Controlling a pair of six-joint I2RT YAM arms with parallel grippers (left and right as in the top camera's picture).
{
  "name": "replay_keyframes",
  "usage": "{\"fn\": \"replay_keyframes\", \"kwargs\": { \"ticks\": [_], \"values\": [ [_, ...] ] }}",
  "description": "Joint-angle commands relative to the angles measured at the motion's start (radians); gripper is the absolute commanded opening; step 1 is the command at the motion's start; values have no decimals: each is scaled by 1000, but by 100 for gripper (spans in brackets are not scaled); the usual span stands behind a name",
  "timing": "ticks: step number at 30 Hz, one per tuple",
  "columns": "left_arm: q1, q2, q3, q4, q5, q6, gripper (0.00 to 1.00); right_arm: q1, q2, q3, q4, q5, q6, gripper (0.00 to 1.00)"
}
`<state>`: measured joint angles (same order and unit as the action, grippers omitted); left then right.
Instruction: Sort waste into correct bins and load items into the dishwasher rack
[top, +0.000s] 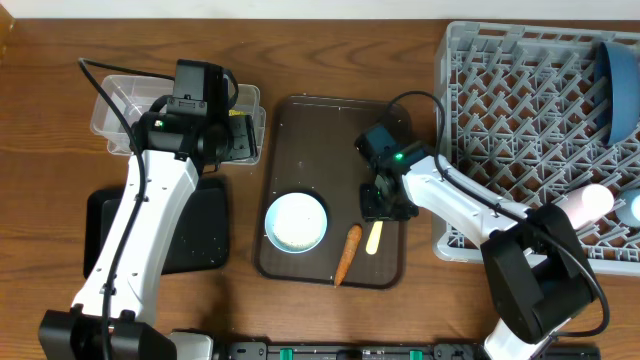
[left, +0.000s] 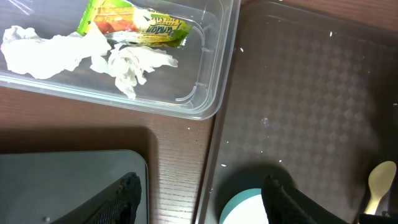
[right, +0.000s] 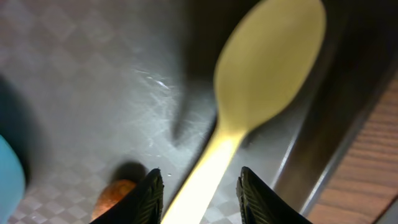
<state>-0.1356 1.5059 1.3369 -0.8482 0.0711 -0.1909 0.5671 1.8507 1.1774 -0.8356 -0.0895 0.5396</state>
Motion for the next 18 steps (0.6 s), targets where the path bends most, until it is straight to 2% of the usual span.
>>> {"fn": "replay_keyframes", "kwargs": {
  "ticks": [1, 18],
  "values": [
    [0, 3, 7, 0, -13, -9, 65, 11, 9, 18, -11, 51, 48, 38],
    [0, 3, 7, 0, -12, -9, 64, 23, 55, 11, 10, 92, 51, 42]
  ]
}}
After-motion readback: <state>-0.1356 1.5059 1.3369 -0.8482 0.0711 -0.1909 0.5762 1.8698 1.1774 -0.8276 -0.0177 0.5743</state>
